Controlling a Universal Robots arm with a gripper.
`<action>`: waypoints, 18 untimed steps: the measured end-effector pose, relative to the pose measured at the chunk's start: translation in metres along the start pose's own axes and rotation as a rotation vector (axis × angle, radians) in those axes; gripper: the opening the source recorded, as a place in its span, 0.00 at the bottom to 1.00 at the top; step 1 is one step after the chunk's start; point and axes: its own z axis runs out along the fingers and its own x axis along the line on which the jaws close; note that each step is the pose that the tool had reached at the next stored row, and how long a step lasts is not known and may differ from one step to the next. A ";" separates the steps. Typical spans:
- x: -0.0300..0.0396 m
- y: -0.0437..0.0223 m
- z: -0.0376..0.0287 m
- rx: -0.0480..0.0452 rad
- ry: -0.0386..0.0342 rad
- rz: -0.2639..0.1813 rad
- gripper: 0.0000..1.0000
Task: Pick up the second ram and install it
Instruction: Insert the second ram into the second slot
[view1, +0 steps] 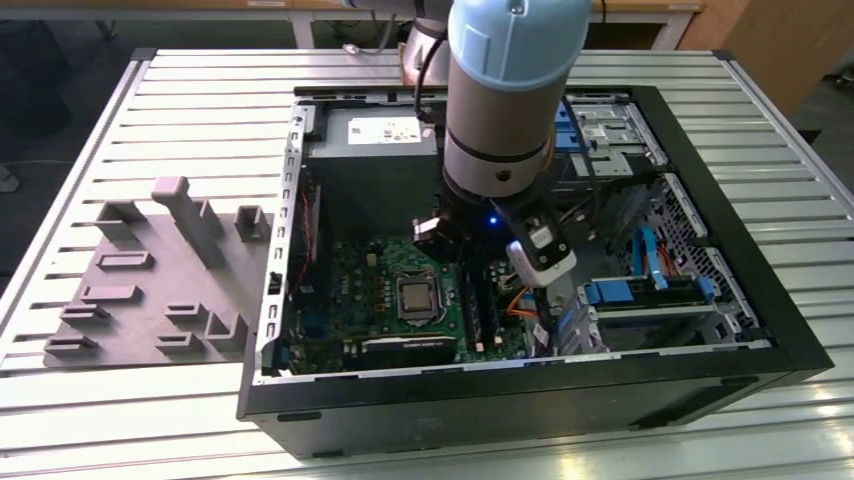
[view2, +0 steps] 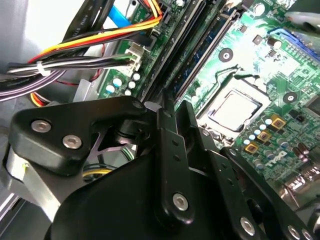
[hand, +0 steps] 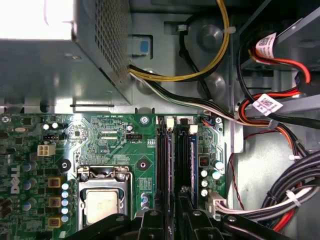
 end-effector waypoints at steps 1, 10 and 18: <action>-0.0001 0.0001 -0.0022 0.0000 0.0000 0.000 0.25; -0.0007 0.0010 -0.0175 -0.0003 -0.0001 0.000 0.25; -0.0007 0.0009 -0.0177 -0.0001 0.0000 0.000 0.24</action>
